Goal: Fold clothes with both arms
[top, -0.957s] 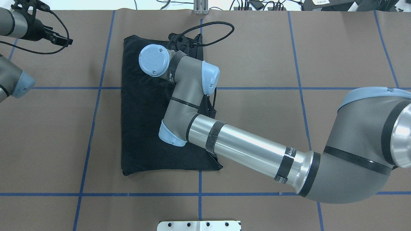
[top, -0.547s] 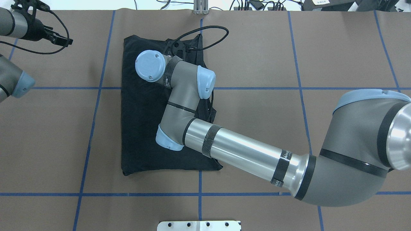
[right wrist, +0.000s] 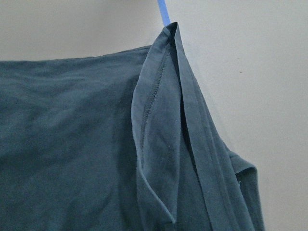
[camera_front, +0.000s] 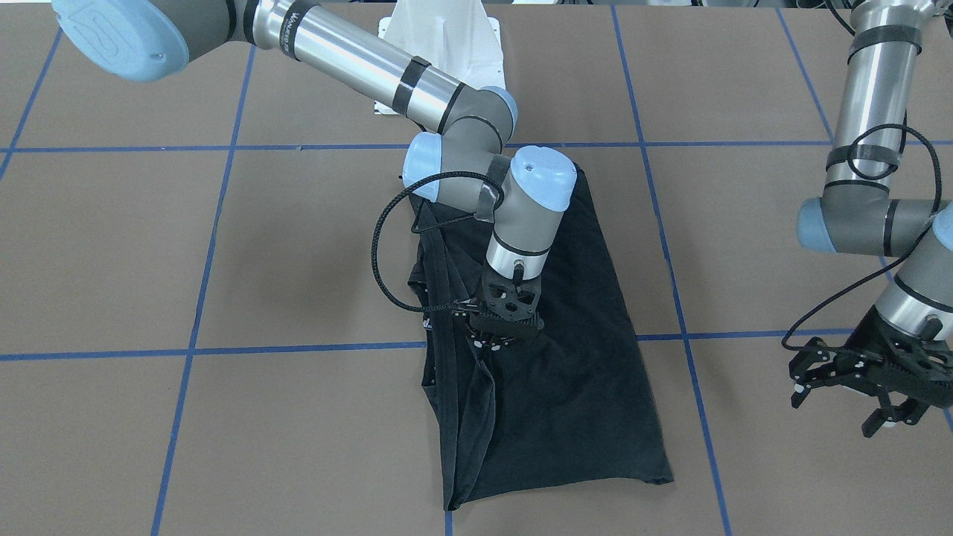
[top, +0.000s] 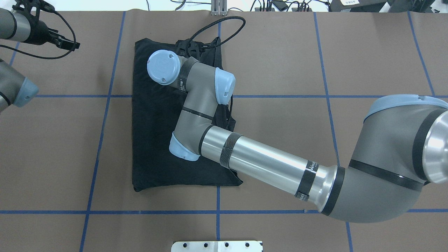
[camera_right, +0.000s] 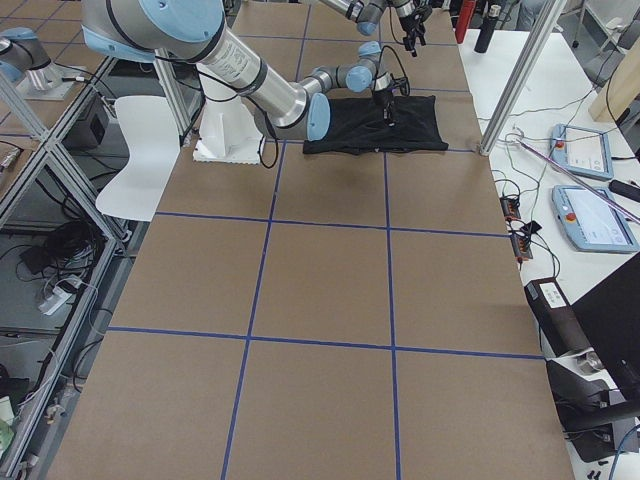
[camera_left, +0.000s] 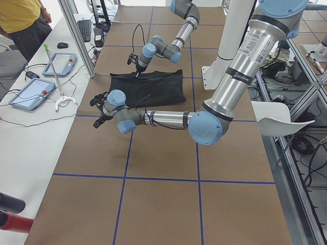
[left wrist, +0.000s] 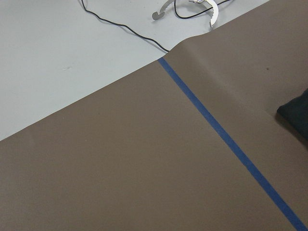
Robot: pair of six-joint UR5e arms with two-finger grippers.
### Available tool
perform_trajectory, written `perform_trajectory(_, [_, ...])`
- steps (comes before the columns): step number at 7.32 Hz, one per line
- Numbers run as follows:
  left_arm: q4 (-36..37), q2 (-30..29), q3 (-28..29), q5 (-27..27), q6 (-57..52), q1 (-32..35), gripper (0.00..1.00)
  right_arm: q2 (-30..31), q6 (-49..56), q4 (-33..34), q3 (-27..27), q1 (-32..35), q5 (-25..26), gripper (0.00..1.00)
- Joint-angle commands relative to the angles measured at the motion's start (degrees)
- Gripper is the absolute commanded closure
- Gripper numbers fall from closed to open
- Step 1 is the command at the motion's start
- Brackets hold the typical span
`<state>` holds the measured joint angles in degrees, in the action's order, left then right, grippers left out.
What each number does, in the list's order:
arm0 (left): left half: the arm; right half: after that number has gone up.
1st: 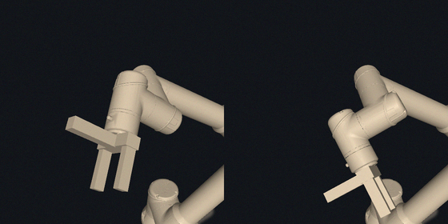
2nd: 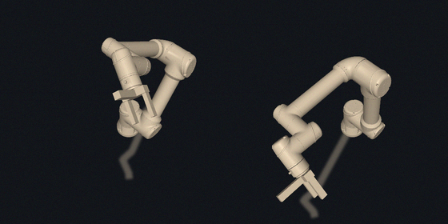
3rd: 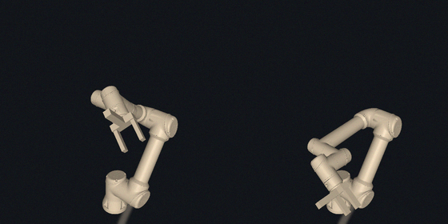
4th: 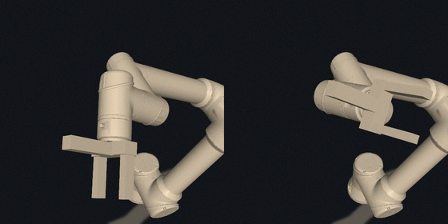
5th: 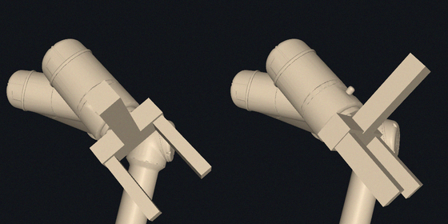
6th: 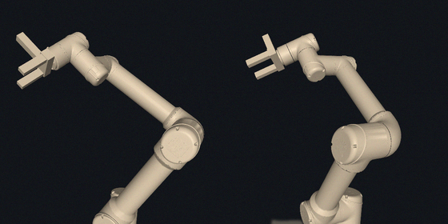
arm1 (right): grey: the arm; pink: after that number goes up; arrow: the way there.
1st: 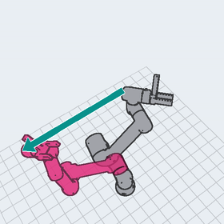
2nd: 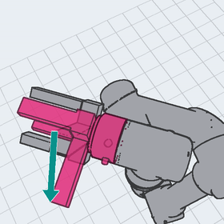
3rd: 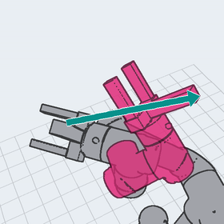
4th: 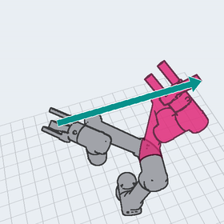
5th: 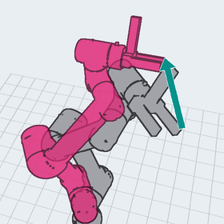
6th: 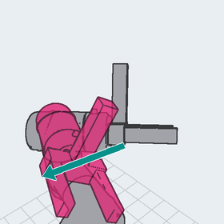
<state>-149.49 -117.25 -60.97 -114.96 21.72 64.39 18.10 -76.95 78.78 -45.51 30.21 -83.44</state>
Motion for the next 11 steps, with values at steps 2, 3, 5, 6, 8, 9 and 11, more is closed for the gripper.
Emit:
perform_trajectory(2, [-0.01,-0.09,-0.11,0.00,0.25,-0.06,0.00,4.54,7.48,3.10,-6.38,1.86,-1.20,1.00])
perform_trajectory(3, [-0.01,-0.09,-0.11,0.00,0.34,-0.06,0.00,10.06,10.56,3.91,-13.48,1.87,-0.94,1.00])
perform_trajectory(5, [-0.01,-0.09,-0.20,0.00,1.21,-0.06,0.00,18.00,11.30,3.48,-21.96,0.99,-0.76,0.93])
perform_trajectory(6, [-0.01,-0.17,-0.20,0.00,1.48,-0.23,0.00,18.38,11.12,3.40,-21.90,0.73,-0.59,0.62])
perform_trajectory(8, [-0.01,-0.09,-0.20,0.00,1.39,-0.23,0.00,17.86,9.54,2.70,-22.94,1.85,-1.46,0.00])
perform_trajectory(9, [-0.01,-0.09,-0.20,0.00,1.39,-0.23,0.00,17.42,8.49,2.78,-23.91,2.39,-4.77,0.00])
perform_trajectory(11, [-0.45,-0.09,-0.02,0.00,1.48,-0.23,0.00,14.70,1.91,6.62,-24.18,-0.31,-5.51,0.00])
